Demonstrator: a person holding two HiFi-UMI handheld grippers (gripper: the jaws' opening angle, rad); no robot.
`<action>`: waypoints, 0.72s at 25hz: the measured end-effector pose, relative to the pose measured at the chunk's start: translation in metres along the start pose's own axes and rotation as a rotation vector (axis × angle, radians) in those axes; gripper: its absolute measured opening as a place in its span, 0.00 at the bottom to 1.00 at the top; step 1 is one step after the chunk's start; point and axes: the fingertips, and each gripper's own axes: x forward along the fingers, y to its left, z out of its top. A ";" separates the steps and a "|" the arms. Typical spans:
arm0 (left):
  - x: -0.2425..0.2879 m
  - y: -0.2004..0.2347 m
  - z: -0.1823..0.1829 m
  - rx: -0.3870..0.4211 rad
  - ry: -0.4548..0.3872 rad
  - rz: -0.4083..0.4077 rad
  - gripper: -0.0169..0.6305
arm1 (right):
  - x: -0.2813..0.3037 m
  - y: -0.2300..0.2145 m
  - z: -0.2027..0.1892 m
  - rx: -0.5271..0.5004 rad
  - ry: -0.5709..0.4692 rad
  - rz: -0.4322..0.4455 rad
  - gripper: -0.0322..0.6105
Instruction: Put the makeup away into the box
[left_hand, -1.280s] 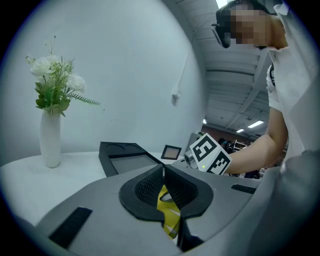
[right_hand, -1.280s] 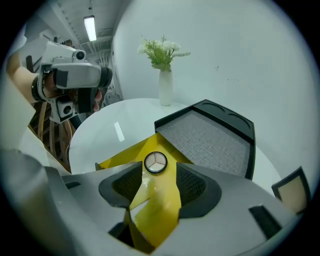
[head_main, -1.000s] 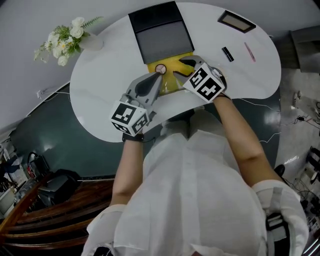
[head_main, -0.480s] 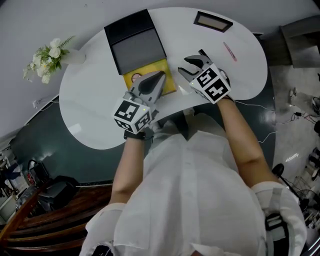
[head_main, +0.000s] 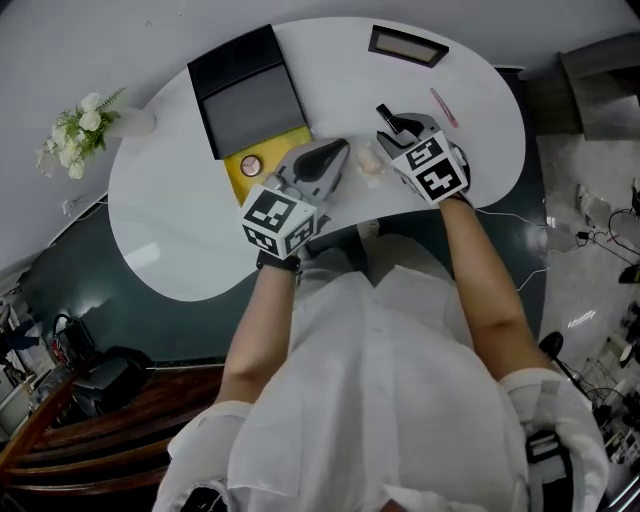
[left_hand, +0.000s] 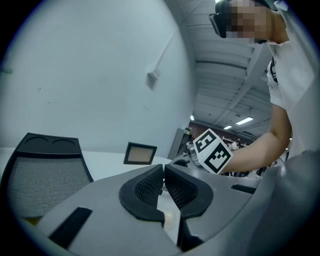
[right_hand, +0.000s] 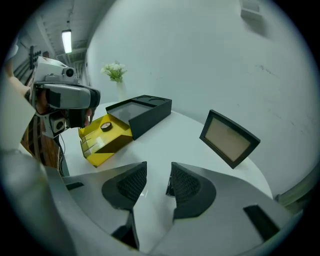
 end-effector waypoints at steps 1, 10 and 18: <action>0.004 0.000 0.000 0.000 0.003 -0.001 0.06 | 0.002 -0.004 -0.004 0.006 0.007 -0.004 0.29; 0.032 0.002 -0.005 -0.008 0.034 0.013 0.06 | 0.026 -0.022 -0.027 0.027 0.070 0.007 0.28; 0.037 0.007 -0.008 -0.026 0.043 0.038 0.06 | 0.044 -0.032 -0.038 0.015 0.132 0.011 0.27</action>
